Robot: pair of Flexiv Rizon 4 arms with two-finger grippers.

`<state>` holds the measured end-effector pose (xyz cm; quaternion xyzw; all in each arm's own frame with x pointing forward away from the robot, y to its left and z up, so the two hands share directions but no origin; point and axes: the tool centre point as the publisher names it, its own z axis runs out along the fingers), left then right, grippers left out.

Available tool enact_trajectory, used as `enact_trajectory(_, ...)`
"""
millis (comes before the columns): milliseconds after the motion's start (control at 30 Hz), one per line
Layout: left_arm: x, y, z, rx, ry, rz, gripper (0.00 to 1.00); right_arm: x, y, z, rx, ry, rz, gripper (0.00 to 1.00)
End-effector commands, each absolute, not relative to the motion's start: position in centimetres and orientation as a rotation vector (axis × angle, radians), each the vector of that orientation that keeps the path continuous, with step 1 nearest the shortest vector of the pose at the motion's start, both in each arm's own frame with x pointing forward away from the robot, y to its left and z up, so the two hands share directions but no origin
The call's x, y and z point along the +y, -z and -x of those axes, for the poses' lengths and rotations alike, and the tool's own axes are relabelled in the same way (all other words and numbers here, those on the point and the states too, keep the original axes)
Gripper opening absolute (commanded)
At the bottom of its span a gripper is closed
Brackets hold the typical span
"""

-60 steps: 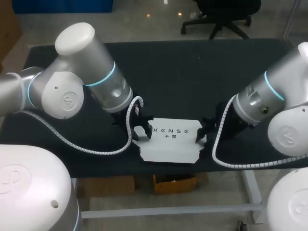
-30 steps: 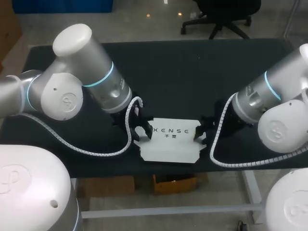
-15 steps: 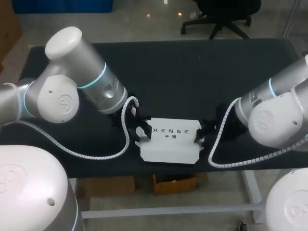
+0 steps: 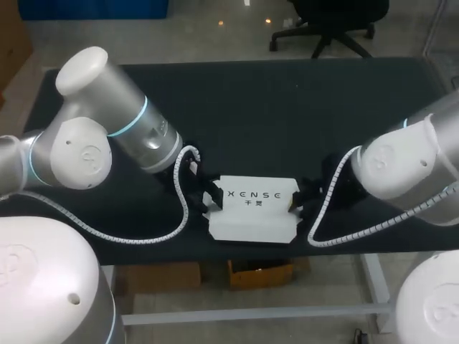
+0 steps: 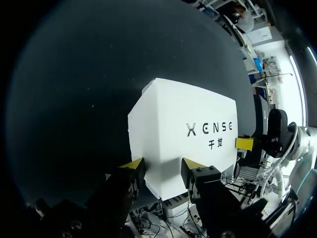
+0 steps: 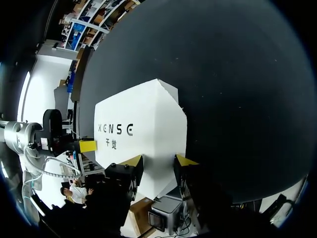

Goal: Assemble the packaging by folding the flat box into shape, placing the metal phone stand inside, and closing the box properly

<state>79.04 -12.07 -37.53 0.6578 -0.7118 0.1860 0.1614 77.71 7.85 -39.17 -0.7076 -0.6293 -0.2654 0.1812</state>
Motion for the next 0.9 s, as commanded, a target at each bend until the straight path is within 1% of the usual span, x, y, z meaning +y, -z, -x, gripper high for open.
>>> enact_trajectory(33, -12.17, 38.14, -79.13, -2.025, -0.539, -1.866, 0.47, 7.85, 39.41, -77.81, -1.768, 0.785, 1.966, 0.38)
enact_trajectory(500, -12.58, 38.21, -79.09, -2.000, -0.559, -1.852, 0.46, 8.02, 39.55, -77.79, -1.782, 0.861, 1.908, 0.38)
enact_trajectory(900, -12.99, 38.22, -79.01, -1.956, -0.601, -1.850, 0.46, 8.25, 39.59, -77.81, -1.794, 0.894, 1.863, 0.36)
